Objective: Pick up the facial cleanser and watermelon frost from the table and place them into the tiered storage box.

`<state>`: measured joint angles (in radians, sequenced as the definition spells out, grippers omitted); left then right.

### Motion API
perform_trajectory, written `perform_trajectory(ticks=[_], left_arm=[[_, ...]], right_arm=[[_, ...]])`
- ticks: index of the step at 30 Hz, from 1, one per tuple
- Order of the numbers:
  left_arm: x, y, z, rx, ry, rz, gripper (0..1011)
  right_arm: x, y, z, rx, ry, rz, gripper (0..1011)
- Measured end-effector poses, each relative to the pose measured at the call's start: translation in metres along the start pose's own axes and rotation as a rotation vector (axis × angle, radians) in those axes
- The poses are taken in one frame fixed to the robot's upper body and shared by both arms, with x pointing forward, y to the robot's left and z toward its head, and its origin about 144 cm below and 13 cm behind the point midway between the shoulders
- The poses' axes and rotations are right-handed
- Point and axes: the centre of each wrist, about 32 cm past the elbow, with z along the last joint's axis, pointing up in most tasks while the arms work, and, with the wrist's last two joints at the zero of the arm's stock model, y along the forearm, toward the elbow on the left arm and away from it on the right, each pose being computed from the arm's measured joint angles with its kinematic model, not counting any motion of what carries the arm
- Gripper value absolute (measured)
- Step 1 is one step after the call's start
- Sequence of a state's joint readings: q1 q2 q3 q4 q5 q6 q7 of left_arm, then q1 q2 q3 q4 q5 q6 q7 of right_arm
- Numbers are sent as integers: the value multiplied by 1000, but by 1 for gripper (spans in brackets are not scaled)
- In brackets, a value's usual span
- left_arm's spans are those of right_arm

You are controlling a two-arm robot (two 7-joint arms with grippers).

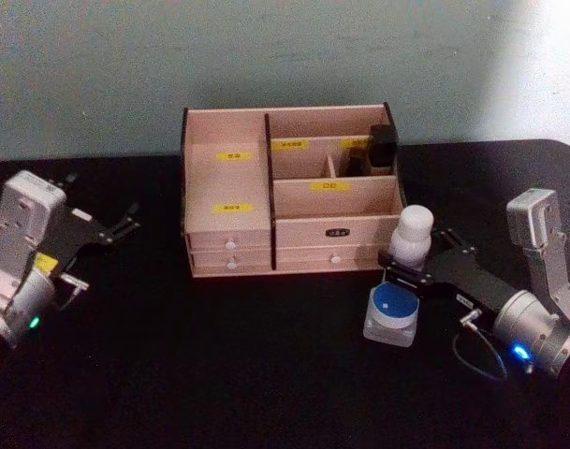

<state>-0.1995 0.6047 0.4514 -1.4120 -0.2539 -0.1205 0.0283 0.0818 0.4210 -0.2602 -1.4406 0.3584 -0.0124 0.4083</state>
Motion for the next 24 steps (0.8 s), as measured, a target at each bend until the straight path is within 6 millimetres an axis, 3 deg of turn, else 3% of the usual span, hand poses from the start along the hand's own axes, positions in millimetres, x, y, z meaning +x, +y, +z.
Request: perform_trajectory(ticks=[4,12,24], left_arm=[[0,0,0,0,0,0,1001],[0,0,0,0,0,0,1001],[0,0,0,0,0,0,1001]], right_arm=[[0,0,0,0,0,0,869],[0,0,0,1,-1,0,616],[0,0,0,1,-1,-1,590]])
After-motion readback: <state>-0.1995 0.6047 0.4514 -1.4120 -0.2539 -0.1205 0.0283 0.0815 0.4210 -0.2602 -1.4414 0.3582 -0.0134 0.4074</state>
